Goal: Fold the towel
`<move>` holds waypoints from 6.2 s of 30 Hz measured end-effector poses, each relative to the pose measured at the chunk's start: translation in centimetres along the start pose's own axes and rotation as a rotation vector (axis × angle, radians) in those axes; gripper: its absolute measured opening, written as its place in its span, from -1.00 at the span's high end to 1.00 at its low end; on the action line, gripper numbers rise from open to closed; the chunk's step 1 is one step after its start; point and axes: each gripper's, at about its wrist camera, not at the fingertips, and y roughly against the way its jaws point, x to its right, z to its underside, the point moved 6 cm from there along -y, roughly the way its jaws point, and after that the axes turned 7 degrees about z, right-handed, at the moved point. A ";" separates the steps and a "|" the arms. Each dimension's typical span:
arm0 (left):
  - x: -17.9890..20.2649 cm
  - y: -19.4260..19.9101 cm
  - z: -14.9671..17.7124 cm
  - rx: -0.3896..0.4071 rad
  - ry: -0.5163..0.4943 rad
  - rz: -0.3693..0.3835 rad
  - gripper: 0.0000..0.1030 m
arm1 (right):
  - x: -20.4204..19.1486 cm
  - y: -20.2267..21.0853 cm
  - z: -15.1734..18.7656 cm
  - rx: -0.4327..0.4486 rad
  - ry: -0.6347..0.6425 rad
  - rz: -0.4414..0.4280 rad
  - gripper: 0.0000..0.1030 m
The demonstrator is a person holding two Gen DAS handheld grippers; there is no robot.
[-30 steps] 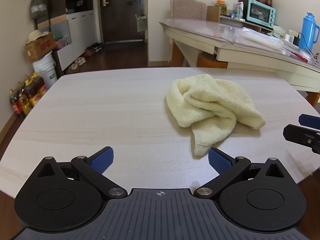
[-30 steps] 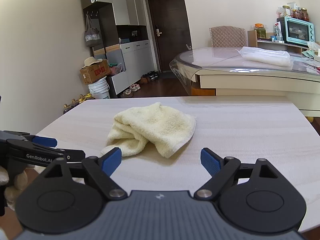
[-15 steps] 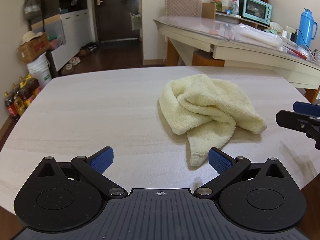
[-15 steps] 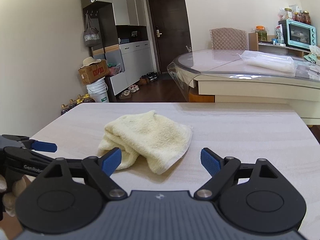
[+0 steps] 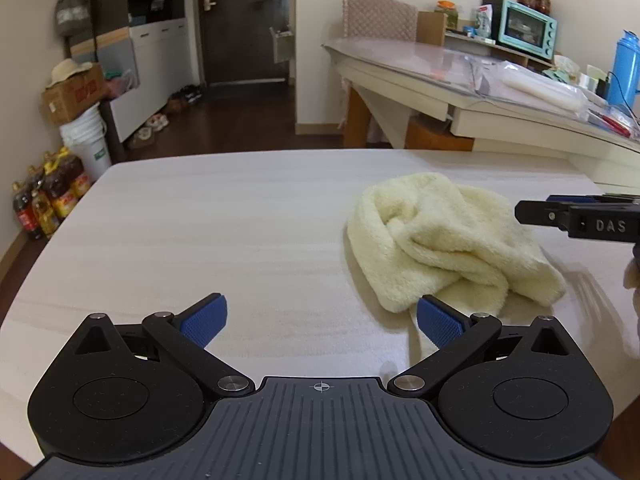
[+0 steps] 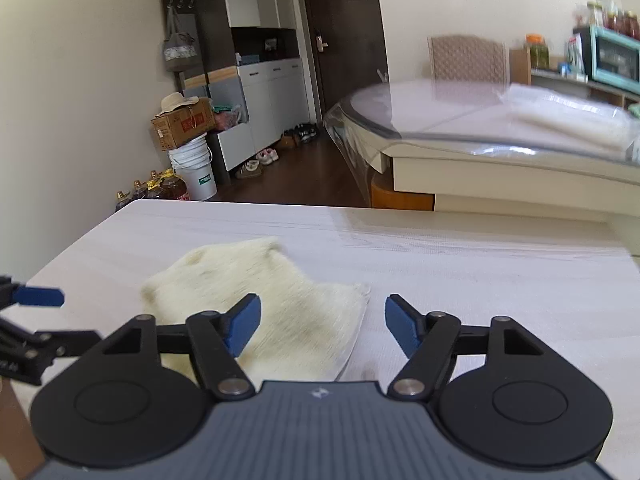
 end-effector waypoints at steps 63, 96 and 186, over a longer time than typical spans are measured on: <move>5.1 -3.7 -1.8 -0.083 -0.270 0.349 -0.94 | -3.6 11.4 7.9 0.121 0.370 0.194 0.06; 0.0 -2.2 0.4 -0.158 -0.277 0.249 0.88 | 0.8 7.6 8.3 -0.115 0.652 0.145 0.90; 1.6 -11.3 -6.3 -0.091 -0.453 0.225 0.30 | 1.2 4.5 5.8 -0.041 0.483 0.188 0.26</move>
